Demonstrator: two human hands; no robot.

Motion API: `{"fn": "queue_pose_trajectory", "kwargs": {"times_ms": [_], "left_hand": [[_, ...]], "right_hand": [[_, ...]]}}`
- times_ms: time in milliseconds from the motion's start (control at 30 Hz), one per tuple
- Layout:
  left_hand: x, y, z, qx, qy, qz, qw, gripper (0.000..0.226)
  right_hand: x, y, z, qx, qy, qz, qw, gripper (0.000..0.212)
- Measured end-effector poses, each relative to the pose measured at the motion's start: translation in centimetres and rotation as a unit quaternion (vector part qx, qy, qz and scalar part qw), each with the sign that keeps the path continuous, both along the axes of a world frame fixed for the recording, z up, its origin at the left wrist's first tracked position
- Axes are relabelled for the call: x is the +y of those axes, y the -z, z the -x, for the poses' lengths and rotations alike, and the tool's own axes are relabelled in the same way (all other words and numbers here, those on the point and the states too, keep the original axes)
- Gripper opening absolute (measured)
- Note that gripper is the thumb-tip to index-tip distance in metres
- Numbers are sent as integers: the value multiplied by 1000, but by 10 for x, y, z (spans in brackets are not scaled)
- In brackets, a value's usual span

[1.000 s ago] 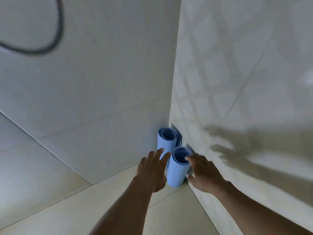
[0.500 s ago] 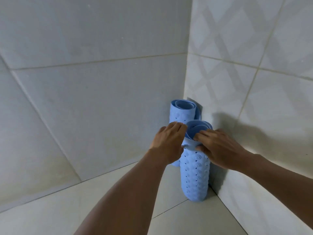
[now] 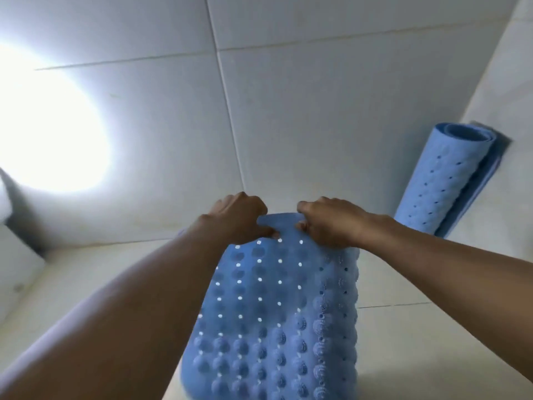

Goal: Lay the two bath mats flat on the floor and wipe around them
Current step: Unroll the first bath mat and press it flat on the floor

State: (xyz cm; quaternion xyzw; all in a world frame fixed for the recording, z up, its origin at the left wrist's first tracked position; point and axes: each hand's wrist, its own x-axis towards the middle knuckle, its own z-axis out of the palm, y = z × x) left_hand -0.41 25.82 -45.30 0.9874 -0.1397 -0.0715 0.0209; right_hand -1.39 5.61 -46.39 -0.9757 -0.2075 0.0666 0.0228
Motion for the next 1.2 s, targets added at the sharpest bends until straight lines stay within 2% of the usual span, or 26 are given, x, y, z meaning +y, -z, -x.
{"fn": "queue_pose_trajectory", "kwargs": {"times_ms": [67,133,233,300,367,433,500,567,700,800,900,967,1033,1133,1200], "left_hand": [[15,16,1,22,-30,-2,999,53],[22,38,-1,27,-42,-31,998,46],[29,84,-3,-4,-49,-82,995,39],[33,126,3,-7,-64,-76,995,52],[32,172,20,48,-92,-30,994,73],[27,216,47,166,-96,8,981,86],[22,252,74,263,-101,33,959,89],[20,278,90,296,-128,50,945,88],[21,305,105,284,-143,42,947,83],[32,318,111,251,-139,22,958,82],[41,321,108,244,-137,8,960,83],[44,318,106,248,-133,-1,960,86],[46,314,104,253,-132,1,958,89],[54,308,98,257,-156,6,954,90],[63,305,97,259,-182,1,949,91]], "right_hand": [[20,18,-10,20,3,-1,1000,30],[36,36,-21,28,1,19,999,33],[47,74,-36,-9,13,51,999,46],[43,106,-39,-40,63,12,997,53],[33,140,-30,-21,156,-55,986,55],[22,182,-11,59,273,-101,955,65],[14,220,18,168,383,-169,893,86],[11,245,47,238,446,-249,826,100],[8,256,71,238,490,-325,773,90],[5,251,68,335,452,-431,705,73],[1,240,65,400,425,-456,672,52],[-1,238,65,420,416,-475,652,47],[-3,236,67,423,416,-477,648,53],[-10,234,70,368,441,-468,672,69],[-15,230,71,314,461,-461,690,63]]}}
